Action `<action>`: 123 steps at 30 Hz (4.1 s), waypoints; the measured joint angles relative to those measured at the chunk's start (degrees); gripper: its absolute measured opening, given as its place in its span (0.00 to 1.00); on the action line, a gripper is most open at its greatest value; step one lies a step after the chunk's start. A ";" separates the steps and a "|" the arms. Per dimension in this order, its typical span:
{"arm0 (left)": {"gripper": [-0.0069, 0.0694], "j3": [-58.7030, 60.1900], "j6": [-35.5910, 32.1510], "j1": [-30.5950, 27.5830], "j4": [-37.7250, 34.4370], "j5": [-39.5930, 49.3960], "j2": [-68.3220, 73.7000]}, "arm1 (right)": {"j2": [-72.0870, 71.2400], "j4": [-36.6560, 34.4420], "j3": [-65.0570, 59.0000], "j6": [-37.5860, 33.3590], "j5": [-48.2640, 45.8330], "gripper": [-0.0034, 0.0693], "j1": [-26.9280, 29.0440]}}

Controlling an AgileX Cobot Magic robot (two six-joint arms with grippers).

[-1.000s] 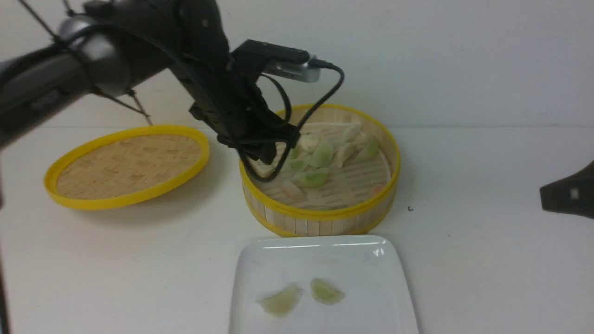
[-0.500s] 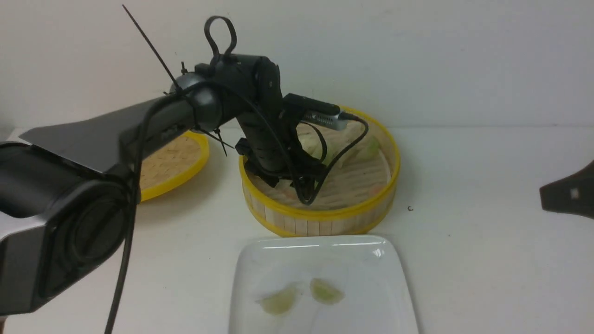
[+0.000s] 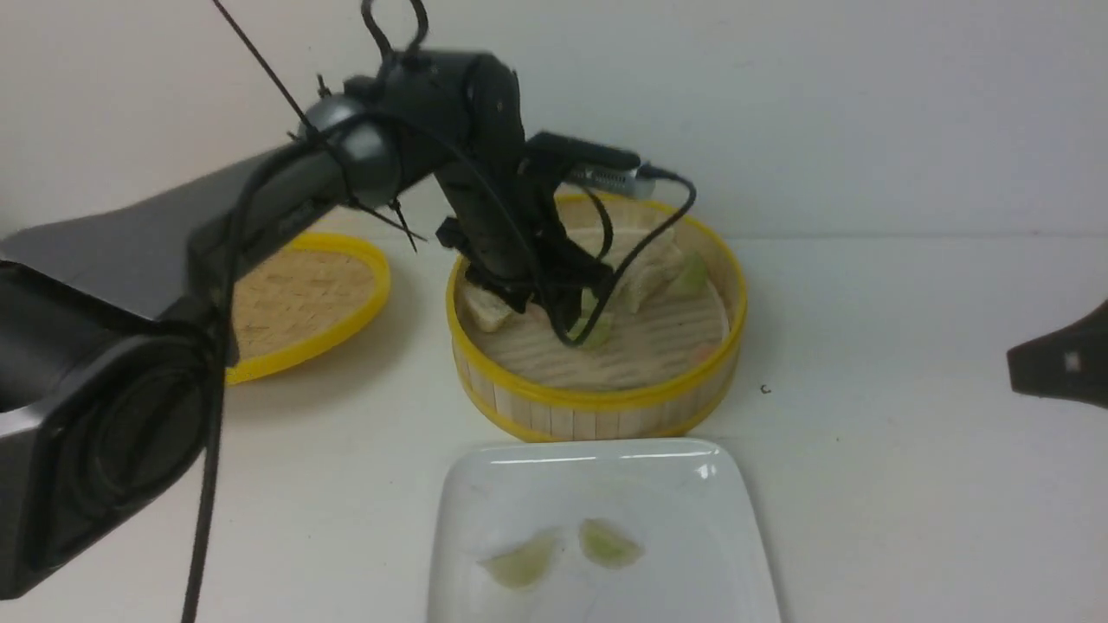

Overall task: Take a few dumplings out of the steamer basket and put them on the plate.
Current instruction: Use the left arm to grab a dumpling from the steamer, then use the left arm to put the dumpling into the plate, then use the right arm to grab a dumpling from inside the steamer, then use the right arm to put the dumpling into the plate

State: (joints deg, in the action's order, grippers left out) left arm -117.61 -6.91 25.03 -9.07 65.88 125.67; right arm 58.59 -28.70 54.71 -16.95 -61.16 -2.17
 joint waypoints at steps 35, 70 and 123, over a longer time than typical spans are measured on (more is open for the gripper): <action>0.79 25.53 3.28 6.15 -1.38 3.16 -9.17 | 13.22 1.99 14.94 -4.44 -6.29 0.03 -5.69; 0.08 44.32 17.19 6.15 17.66 5.87 -57.44 | 79.94 12.34 64.68 3.78 11.02 0.68 -18.37; 0.08 44.37 17.24 6.15 20.48 5.87 -57.49 | 46.91 6.93 11.06 3.90 12.38 0.61 -29.31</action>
State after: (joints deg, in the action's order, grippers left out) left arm -73.25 10.33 31.18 11.41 71.75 68.18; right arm 105.50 -21.77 65.77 -13.05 -48.78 -31.48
